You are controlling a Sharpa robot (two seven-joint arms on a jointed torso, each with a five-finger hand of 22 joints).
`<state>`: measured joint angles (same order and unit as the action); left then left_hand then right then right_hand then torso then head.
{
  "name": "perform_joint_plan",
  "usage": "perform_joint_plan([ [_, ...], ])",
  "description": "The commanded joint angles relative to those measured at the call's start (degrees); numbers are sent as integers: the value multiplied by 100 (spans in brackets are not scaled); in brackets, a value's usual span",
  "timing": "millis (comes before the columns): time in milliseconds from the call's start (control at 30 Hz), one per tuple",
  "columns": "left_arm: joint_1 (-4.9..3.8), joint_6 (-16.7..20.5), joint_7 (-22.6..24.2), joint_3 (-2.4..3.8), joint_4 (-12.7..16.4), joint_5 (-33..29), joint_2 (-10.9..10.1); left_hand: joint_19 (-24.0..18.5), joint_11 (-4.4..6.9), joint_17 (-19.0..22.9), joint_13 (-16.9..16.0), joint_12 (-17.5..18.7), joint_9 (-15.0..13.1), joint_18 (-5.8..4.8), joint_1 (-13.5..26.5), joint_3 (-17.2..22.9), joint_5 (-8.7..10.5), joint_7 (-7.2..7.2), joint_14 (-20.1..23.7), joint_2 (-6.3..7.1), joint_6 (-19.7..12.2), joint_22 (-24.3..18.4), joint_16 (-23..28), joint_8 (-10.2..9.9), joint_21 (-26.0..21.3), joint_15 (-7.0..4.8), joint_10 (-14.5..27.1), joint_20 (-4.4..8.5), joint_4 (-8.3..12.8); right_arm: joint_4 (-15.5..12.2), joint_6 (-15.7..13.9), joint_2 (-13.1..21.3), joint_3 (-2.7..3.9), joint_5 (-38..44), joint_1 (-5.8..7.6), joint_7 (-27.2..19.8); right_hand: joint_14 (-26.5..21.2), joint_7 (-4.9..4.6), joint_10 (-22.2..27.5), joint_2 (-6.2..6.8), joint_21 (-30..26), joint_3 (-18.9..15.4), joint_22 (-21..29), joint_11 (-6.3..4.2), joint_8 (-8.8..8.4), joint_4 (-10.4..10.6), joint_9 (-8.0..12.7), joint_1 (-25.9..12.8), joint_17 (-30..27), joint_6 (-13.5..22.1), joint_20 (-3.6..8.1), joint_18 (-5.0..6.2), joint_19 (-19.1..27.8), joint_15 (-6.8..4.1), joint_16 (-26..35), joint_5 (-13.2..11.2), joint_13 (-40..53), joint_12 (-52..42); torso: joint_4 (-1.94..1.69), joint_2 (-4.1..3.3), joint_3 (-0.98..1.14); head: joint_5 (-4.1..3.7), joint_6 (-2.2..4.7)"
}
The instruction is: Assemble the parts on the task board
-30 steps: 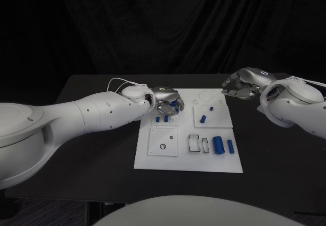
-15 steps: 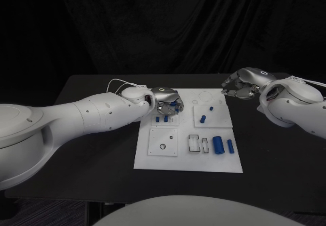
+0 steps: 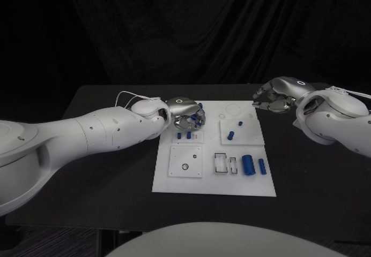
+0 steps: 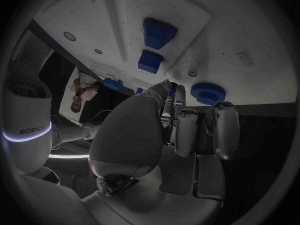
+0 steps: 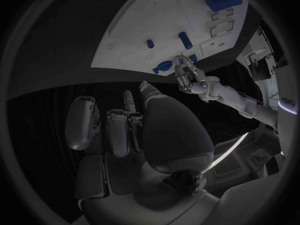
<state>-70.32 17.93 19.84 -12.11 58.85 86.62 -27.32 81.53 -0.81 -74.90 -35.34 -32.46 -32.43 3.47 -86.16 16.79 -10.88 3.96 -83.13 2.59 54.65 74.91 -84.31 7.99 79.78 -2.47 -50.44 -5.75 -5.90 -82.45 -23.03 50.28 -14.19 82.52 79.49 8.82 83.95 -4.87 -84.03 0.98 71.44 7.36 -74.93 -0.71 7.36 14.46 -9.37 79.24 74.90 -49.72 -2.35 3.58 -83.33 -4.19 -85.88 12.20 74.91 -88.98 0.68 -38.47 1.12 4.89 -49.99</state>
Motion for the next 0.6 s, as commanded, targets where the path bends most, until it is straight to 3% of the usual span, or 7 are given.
perform_joint_plan([
  [33, 6, 557, 189, 6, 181, -6, -126, 47, 5, -401, 41, 53, -16, -89, -47, -6, -38, -2, -20, -16, 84, 1172, -28, 43, 41, -2, -102, 14, 31, -11, 11, 22, 4, 18, -15, 34, 477, -3, -430, -10, -37, 24, -979, 37, -1, 2, 8, 26, 1160, -57, -14, 39, 37, 36, 13, 35, 1367, 35, 0, -1, 0, -28, -1],
  [133, -14, 679, 175, 10, 354, -6, -266, 55, -3, -339, 81, 104, -15, -91, -41, -8, -43, 5, 7, 2, 110, 1174, 5, 51, 49, 0, -159, 23, 30, -14, 14, 32, 4, 18, -15, 36, 472, -3, -425, -9, -53, 25, -974, 37, -1, 2, 9, 27, 1146, -57, -14, 43, 43, 36, 30, 34, 1363, 39, -3, -4, 0, -43, -1],
  [267, -125, 759, 92, 18, 644, -7, -504, 54, -5, -270, 119, 157, -10, -90, -45, -2, -48, 9, 38, 12, 117, 1173, 43, 49, 46, 1, -193, 34, 32, -11, 21, 41, 4, 18, -15, 41, 466, -2, -415, -8, -62, 25, -972, 38, -3, 2, 10, 27, 1131, -56, -15, 45, 46, 37, 49, 33, 1354, 47, -8, -4, -1, -49, -1],
  [433, -242, 461, -91, 17, 912, -7, -763, 11, -5, -188, 171, 242, 4, -76, -56, 14, -45, 5, 77, 15, 103, 1155, 92, 31, -7, 5, -217, 53, 39, -4, 21, 28, 4, 18, -15, 43, 455, 0, -359, -6, -98, 26, -962, 37, -7, 3, 14, 27, 1101, -51, -15, 52, 60, 37, 85, 28, 1307, 93, -14, 1, 2, -44, -1],
  [600, -271, 215, -191, 8, 1031, -7, -924, 80, -23, -257, 208, 298, 16, -96, -54, 19, -45, 24, 22, 19, 101, 1183, 55, 17, 75, 9, -250, 80, 40, 1, 13, 20, 4, 18, -16, 40, 451, 1, -336, -6, -108, 27, -959, 37, -10, 3, 16, 27, 1091, -48, -16, 54, 63, 38, 98, 27, 1287, 112, -16, 0, 10, -67, -1],
])
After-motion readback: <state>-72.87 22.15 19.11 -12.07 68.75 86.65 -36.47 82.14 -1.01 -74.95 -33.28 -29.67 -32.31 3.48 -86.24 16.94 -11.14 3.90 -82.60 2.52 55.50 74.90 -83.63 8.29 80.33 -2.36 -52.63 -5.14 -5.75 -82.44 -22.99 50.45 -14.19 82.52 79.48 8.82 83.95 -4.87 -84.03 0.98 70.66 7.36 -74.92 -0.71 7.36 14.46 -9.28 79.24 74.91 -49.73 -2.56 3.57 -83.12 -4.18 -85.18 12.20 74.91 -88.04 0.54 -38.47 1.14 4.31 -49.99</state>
